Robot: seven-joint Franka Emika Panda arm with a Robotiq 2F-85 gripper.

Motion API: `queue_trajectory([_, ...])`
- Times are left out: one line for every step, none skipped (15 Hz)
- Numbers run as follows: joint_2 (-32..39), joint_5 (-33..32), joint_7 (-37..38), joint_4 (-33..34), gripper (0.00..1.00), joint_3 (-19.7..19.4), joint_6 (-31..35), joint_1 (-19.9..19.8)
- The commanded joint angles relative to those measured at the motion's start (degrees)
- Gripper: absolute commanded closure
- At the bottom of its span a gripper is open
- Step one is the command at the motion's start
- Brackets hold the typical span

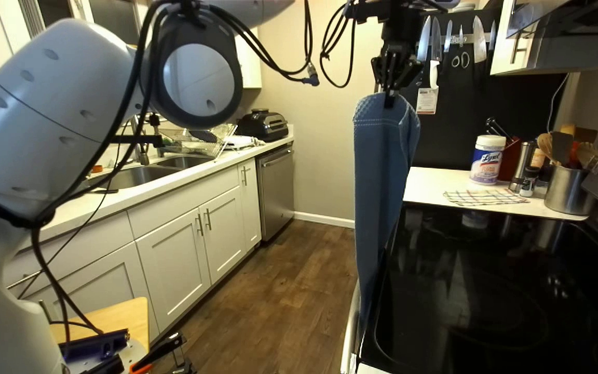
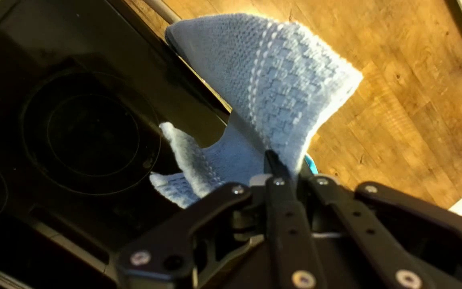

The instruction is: Move the light blue towel from the stove top to the oven handle

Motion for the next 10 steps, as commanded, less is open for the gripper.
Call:
queue_trajectory([1.25, -2.15, -3.92, 0.21, 0.98, 1.21, -2.86, 1.05])
queue_trajectory([1.73, -2.51, -4.59, 0.25, 0.98, 1.31, -3.31, 1.48])
queue_trajectory([2.17, -2.87, -5.31, 0.25, 0.98, 1.38, -3.67, 1.96])
queue_trajectory([2.65, -3.17, -5.9, 0.28, 0.98, 1.4, -4.11, 2.48])
queue_trajectory([3.11, -3.56, -6.57, 0.27, 0.98, 1.34, -4.54, 3.06])
queue_trajectory([3.5, -3.76, -7.12, 0.3, 0.98, 1.38, -4.9, 3.42])
queue_trajectory([3.9, -3.96, -7.65, 0.26, 0.98, 1.42, -5.25, 3.72])
queue_trajectory([4.35, -4.15, -8.12, 0.27, 0.98, 1.44, -5.57, 3.98])
queue_trajectory([4.76, -4.35, -8.72, 0.19, 0.98, 1.46, -6.05, 4.3])
queue_trajectory([5.15, -4.74, -9.53, 0.06, 0.98, 1.42, -6.88, 4.84])
